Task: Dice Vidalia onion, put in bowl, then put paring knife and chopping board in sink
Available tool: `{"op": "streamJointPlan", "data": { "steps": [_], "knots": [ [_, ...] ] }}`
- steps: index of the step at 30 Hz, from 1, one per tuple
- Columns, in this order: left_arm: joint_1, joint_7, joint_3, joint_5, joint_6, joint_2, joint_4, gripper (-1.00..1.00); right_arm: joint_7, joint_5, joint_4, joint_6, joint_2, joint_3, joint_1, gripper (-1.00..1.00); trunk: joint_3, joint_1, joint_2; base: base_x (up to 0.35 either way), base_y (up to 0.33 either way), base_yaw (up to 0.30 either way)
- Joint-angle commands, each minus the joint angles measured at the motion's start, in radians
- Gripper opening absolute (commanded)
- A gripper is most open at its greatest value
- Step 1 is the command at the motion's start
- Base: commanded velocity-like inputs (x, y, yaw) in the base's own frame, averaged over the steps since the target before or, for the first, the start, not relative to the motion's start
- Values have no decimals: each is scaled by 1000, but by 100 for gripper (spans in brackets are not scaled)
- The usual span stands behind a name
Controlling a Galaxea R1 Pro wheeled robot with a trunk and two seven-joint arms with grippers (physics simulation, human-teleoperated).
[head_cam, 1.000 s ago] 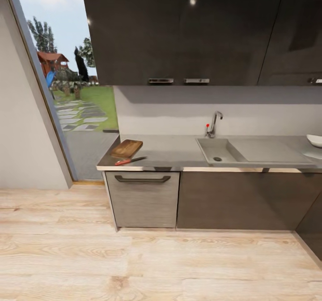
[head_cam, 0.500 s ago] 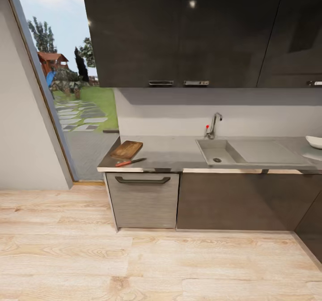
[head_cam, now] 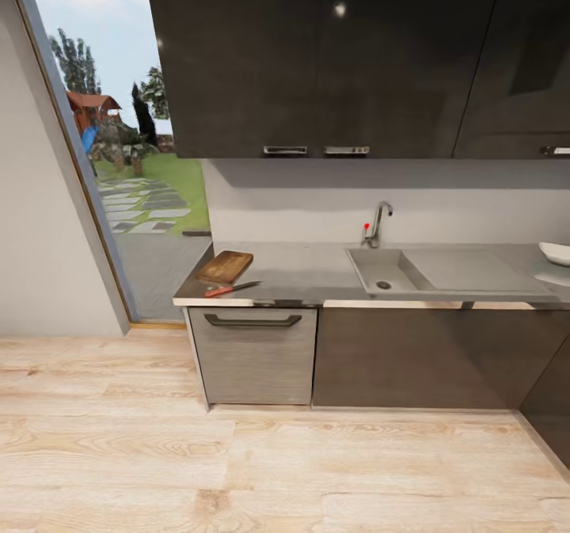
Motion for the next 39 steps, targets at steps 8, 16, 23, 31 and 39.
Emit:
{"op": "streamJointPlan", "data": {
  "steps": [8,16,23,31,39],
  "knots": [
    [0,0,1,1,0,-2,0,100,0,1,0,-2,0,1,0,100,24,-30,55,0,0,0],
    [0,0,1,1,0,-2,0,100,0,0,0,-1,0,1,0,100,46,-57,104,0,0,0],
    [0,0,-1,1,-3,-2,-5,100,0,1,0,-1,0,1,0,100,46,-57,104,0,0,0],
    [0,0,0,1,-3,0,-9,100,0,1,1,-1,0,1,0,100,58,-73,132,0,0,0],
    [0,0,1,1,-2,0,-10,100,0,0,11,-1,0,1,0,100,83,-103,188,0,0,0]
  ]
}}
